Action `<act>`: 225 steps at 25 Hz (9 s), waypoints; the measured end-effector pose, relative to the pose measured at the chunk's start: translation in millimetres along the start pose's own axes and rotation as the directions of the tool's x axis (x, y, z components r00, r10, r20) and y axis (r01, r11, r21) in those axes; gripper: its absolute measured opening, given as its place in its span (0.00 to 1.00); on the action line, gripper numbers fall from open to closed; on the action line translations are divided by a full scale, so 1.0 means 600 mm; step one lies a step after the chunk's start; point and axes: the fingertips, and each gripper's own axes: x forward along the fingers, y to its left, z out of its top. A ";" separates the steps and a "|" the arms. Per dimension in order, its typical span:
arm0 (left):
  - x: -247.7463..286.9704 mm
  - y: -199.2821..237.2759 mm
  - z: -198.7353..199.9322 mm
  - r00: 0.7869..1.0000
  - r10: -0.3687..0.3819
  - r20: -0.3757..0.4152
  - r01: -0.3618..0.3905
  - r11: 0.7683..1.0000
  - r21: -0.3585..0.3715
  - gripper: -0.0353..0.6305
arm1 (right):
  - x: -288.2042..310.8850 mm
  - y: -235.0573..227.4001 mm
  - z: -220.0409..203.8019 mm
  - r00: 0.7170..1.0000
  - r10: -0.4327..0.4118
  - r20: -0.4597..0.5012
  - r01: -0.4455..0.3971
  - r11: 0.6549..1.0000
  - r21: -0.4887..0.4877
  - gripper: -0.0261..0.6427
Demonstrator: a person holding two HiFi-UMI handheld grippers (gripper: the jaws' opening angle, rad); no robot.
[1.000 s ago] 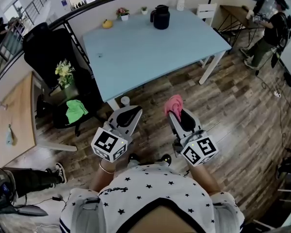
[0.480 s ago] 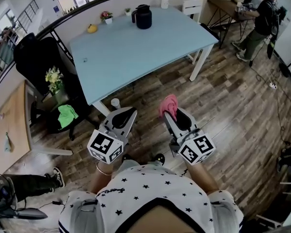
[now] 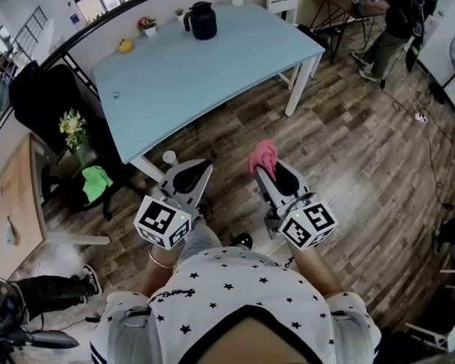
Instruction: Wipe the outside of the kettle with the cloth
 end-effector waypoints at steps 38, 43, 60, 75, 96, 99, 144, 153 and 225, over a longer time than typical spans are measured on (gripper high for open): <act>0.365 0.338 0.053 0.982 -0.184 0.051 0.185 0.982 -0.027 0.10 | 0.336 -0.274 0.086 0.982 -0.183 -0.034 0.182 0.983 -0.032 0.25; 0.397 0.407 0.047 0.983 -0.181 0.041 0.183 0.982 -0.037 0.10 | 0.400 -0.297 0.083 0.981 -0.188 -0.049 0.187 0.982 -0.032 0.25; 0.417 0.581 0.030 0.996 -0.073 0.045 0.075 0.995 -0.064 0.10 | 0.583 -0.322 0.061 0.989 -0.101 -0.111 0.097 0.995 -0.035 0.25; 0.472 0.695 0.051 0.969 0.245 0.038 -0.243 0.968 -0.065 0.10 | 0.772 -0.454 0.107 0.969 0.176 -0.172 -0.184 0.983 -0.030 0.25; 0.601 0.791 0.099 0.840 0.542 -0.028 -0.542 0.836 -0.087 0.10 | 0.988 -0.682 0.167 0.883 0.339 -0.326 -0.386 0.918 -0.091 0.25; 0.605 0.798 0.100 0.819 0.573 -0.034 -0.574 0.814 -0.084 0.10 | 1.024 -0.704 0.165 0.876 0.344 -0.338 -0.397 0.912 -0.100 0.25; 0.596 0.912 0.036 0.749 0.654 -0.111 -0.662 0.726 -0.188 0.10 | 1.264 -0.769 -0.008 0.718 0.216 -0.662 -0.570 0.729 -0.380 0.23; 0.602 0.915 0.027 0.749 0.650 -0.124 -0.661 0.724 -0.199 0.10 | 1.260 -0.789 -0.034 0.693 0.195 -0.694 -0.563 0.747 -0.353 0.23; 0.573 0.891 0.053 0.752 0.654 -0.084 -0.657 0.734 -0.173 0.10 | 1.236 -0.686 0.019 0.809 0.214 -0.548 -0.458 0.815 -0.357 0.23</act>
